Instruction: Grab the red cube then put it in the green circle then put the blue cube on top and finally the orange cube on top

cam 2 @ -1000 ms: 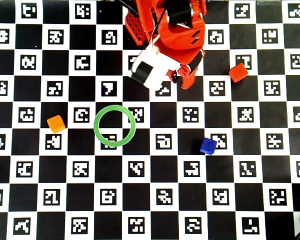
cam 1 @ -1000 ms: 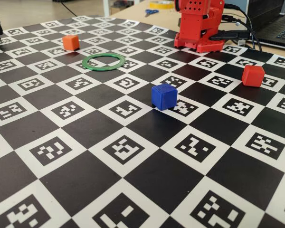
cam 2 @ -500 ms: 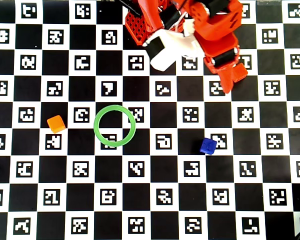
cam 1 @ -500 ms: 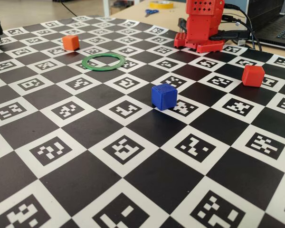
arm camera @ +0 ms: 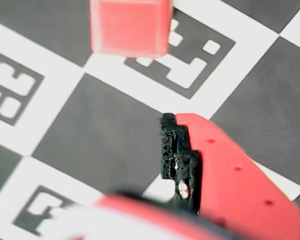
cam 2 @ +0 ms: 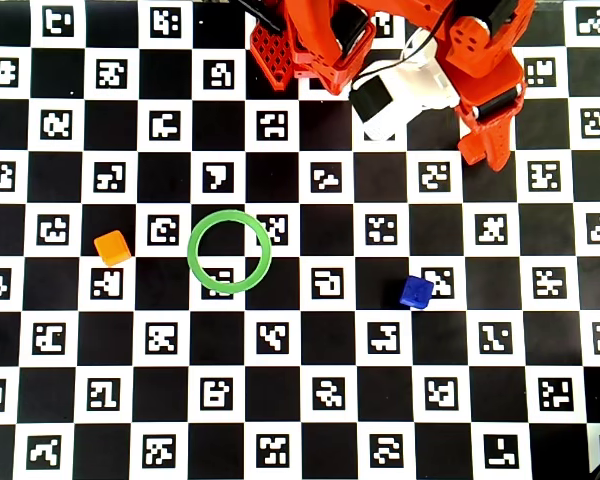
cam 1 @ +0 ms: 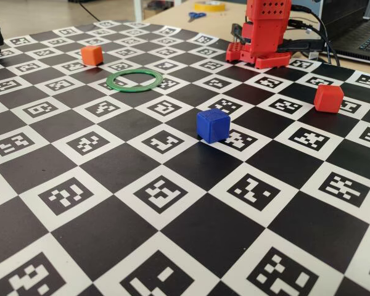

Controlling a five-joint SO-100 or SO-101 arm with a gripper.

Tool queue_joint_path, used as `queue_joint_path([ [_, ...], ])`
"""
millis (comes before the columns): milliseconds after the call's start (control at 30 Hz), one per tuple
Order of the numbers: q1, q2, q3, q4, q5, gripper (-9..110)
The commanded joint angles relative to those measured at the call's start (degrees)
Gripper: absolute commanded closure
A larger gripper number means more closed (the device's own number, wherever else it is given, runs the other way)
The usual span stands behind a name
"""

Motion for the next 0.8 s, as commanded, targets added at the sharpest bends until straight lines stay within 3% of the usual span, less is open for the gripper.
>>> queue_joint_path([
  [0, -3.16, 4.83, 5.19, -6.86, 1.41, 59],
  [767, -7.38, -13.36, 15.56, -24.52, 10.63, 59],
])
